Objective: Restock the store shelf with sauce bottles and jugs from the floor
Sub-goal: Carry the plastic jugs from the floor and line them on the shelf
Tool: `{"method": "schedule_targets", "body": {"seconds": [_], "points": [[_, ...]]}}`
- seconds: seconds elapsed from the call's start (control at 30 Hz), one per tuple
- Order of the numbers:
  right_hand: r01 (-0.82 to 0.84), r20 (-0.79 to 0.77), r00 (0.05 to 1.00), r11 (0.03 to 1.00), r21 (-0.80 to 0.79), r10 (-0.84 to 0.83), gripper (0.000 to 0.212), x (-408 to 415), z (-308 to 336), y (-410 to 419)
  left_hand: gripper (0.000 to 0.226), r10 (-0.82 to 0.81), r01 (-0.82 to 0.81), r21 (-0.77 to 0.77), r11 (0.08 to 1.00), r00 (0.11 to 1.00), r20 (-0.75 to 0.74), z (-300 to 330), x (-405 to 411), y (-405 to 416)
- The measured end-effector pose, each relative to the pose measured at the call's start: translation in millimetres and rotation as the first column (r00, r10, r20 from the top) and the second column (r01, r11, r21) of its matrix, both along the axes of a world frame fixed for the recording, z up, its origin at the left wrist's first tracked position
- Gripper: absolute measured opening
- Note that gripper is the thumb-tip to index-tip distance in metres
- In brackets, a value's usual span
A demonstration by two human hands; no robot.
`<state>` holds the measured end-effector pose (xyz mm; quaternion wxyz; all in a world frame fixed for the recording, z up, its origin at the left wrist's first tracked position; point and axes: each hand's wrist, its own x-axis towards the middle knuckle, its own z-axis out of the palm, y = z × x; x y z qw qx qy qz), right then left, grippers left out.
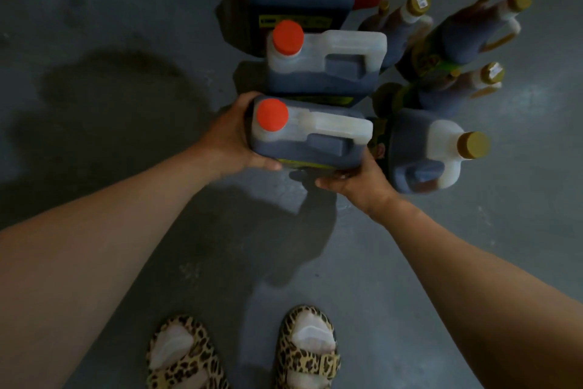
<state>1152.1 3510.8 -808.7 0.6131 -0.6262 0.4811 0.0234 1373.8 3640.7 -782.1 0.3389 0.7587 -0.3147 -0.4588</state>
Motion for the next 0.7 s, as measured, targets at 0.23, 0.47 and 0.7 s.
{"method": "schedule_targets", "body": {"seconds": [0.23, 0.47, 0.7], "points": [[-0.052, -0.042, 0.997, 0.992, 0.117, 0.057, 0.095, 6, -20, 13, 0.100, 0.109, -0.101, 0.043, 0.994, 0.961, -0.253, 1, 22, 25], [-0.112, -0.110, 0.985, 0.978, 0.178, 0.132, 0.089, 20, -25, 6, 0.119, 0.133, -0.125, 0.044, 0.991, 0.949, -0.284, -4, 19, 50], [-0.229, -0.215, 0.924, 0.909, 0.347, 0.316, 0.105, 21, -6, 16, 0.082, 0.264, -0.218, 0.151, 0.964, 0.833, -0.486, 8, 4, 88]]}}
